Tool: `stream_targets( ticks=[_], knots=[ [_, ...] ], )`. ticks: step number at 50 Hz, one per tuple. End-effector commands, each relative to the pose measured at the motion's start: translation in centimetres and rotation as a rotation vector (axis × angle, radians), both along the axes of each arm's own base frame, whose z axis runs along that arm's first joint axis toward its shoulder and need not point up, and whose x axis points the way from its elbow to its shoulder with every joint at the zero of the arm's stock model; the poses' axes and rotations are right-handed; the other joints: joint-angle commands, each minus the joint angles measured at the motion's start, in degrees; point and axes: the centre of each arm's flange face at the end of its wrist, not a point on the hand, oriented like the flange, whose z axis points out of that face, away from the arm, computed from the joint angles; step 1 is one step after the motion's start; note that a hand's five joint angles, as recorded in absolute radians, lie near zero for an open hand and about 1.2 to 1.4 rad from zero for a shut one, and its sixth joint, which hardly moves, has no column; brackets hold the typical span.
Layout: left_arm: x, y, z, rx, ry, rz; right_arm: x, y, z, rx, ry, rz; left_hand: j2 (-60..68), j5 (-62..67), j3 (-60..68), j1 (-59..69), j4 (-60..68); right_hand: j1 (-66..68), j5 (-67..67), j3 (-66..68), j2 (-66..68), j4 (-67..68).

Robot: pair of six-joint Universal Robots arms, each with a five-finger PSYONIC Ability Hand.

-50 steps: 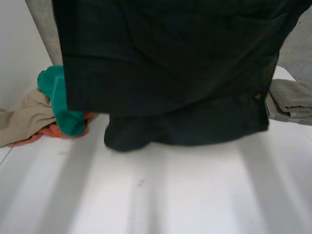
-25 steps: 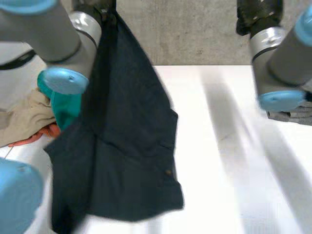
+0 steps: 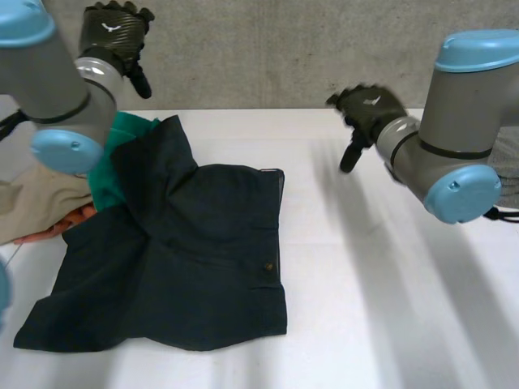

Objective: Fold the laundry.

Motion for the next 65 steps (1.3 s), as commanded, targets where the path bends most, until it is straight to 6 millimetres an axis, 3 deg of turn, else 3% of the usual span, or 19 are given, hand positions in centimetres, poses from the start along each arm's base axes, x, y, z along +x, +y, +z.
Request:
stream_targets(
  ticks=[1,6,14,21,26,29,35,41,54,59,63,65],
  knots=[
    [2.6,4.8,-0.1,0.146,-0.067,0.007,0.8,5.9,-2.0,0.244,0.119,0.128,-1.7,-2.8,-2.1,-0.8,-1.5,14.5,14.3,15.0,15.2,14.7],
    [5.0,8.8,-1.8,0.308,-0.119,0.023,0.6,11.2,-2.5,0.351,0.151,0.244,-1.7,-2.8,-2.1,-0.8,-1.5,23.1,22.9,23.6,23.7,23.2],
    [7.4,13.7,-5.5,0.527,-0.173,-0.036,0.1,17.7,-4.2,0.435,0.17,0.421,0.4,-0.8,-0.1,1.3,0.5,39.7,39.5,40.3,40.4,39.9],
    [8.6,16.3,-8.3,0.659,-0.216,-0.105,-0.2,21.0,-5.5,0.445,0.189,0.529,16.5,15.4,16.1,17.4,16.7,42.3,42.1,42.8,43.0,42.4],
    [10.1,17.1,-10.1,0.736,-0.245,-0.095,0.3,22.4,-7.8,0.429,0.227,0.592,26.7,25.5,26.2,27.5,26.8,38.1,37.9,38.6,38.8,38.3],
    [10.6,17.1,-10.7,0.757,-0.248,-0.092,0.8,22.4,-9.0,0.394,0.227,0.596,25.6,24.5,25.2,26.5,25.8,30.3,30.2,30.9,31.0,30.5],
    [11.6,16.6,-12.3,0.815,-0.242,-0.098,2.8,20.2,-10.4,0.149,0.147,0.511,21.9,20.8,21.5,22.8,22.1,20.8,20.6,21.3,21.4,20.9],
    [11.9,16.3,-13.2,0.839,-0.238,-0.098,4.4,19.4,-11.6,-0.007,0.165,0.458,16.7,15.6,16.3,17.6,16.9,19.9,19.7,20.4,20.6,20.1],
    [11.6,16.8,-13.8,0.839,-0.254,-0.098,6.8,19.0,-13.3,-0.159,0.211,0.472,10.0,8.8,9.6,10.9,10.1,22.8,22.6,23.3,23.4,22.9],
    [11.4,17.4,-14.0,0.847,-0.279,-0.092,7.9,18.4,-13.4,-0.218,0.188,0.46,8.7,7.5,8.2,9.5,8.8,32.0,31.8,32.5,32.7,32.2],
    [11.3,17.7,-14.4,0.85,-0.307,-0.085,8.6,17.7,-13.4,-0.259,0.177,0.44,8.3,7.1,7.9,9.2,8.5,50.0,49.8,50.5,50.7,50.1],
    [11.3,17.8,-14.7,0.848,-0.325,-0.079,8.9,17.1,-13.4,-0.271,0.177,0.42,8.3,7.1,7.9,9.2,8.5,67.1,66.9,67.7,67.8,67.3]
  ],
)
